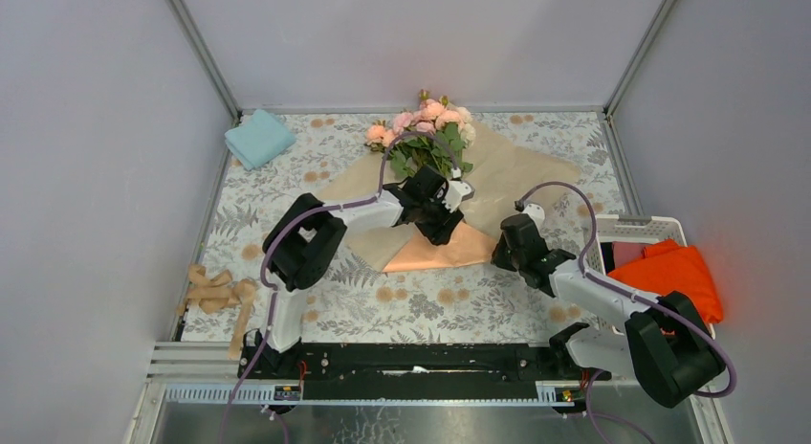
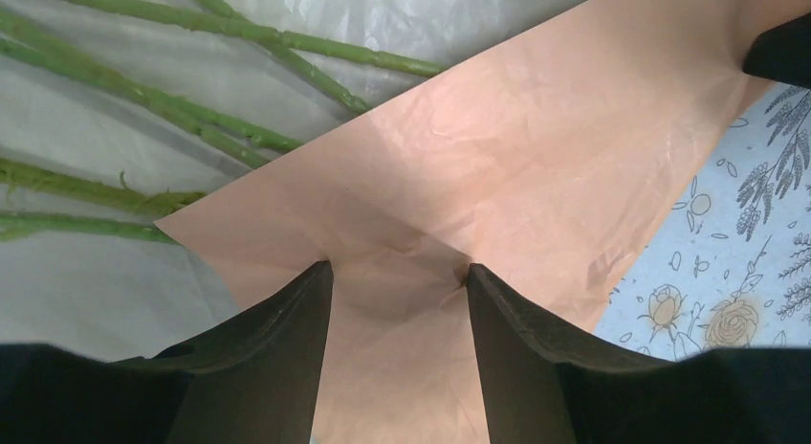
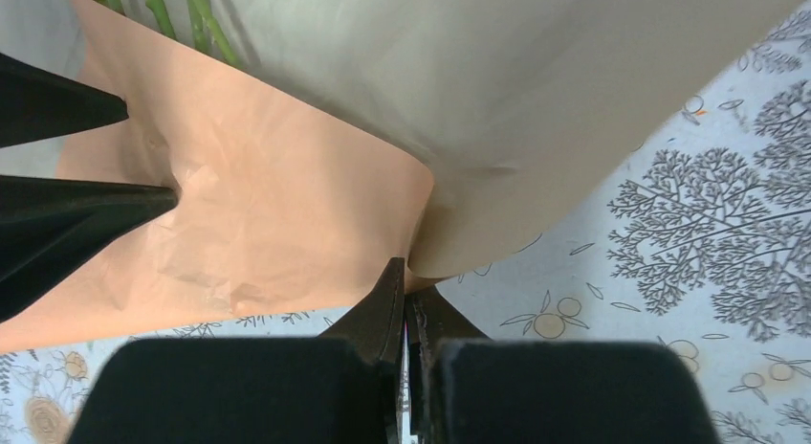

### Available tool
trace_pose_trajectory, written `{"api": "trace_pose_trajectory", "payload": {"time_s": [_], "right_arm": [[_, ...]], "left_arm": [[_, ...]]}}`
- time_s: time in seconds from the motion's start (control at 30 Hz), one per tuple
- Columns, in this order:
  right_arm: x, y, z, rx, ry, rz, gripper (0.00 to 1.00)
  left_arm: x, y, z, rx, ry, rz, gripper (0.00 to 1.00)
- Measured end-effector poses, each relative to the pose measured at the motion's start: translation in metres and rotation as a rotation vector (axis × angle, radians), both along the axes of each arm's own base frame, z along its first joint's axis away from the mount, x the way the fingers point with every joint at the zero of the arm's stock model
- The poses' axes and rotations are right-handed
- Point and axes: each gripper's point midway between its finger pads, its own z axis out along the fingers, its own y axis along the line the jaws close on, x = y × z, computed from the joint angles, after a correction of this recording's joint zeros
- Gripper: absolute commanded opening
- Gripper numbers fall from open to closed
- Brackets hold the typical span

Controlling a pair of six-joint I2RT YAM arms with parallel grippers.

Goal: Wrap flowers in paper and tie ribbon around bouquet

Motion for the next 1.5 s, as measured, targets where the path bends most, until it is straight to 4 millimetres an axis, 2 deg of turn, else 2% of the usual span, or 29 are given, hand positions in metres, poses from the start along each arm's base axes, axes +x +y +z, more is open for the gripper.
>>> {"api": "trace_pose_trajectory", "payload": {"time_s": [0.2,0.33,0.63,0.93,1.2,1.37,1.5], "right_arm": [[0.005,-0.004,0.014,-0.099,-0.027,0.049,0.00],[0.007,0.002,0.024,-0.166,-0.060,0.106,0.00],[0.009,0.058,0.046,-0.308,-0.146,0.336,0.00],[0.008,0.094,0.036,-0.278,-0.182,0.468,0.00],[0.005,0.107,0.019,-0.231,-0.206,0.533,0.00],[0.005,0.113,0.003,-0.238,-0.187,0.574,0.00],[0.003,0.114,-0.009,-0.265,-0.165,0.613,0.00]], "left_arm": [[0.009,-0.005,-0.005,-0.002,0.004,0.026,0.61],[0.011,-0.006,-0.006,-0.002,0.004,0.038,0.61],[0.012,-0.005,-0.007,0.004,0.004,0.053,0.61],[0.013,-0.004,-0.006,-0.010,0.019,0.065,0.61],[0.017,0.000,-0.003,-0.065,0.072,0.092,0.62],[0.023,0.012,0.000,-0.117,0.131,0.145,0.64],[0.034,0.029,0.003,-0.162,0.182,0.215,0.72]]}}
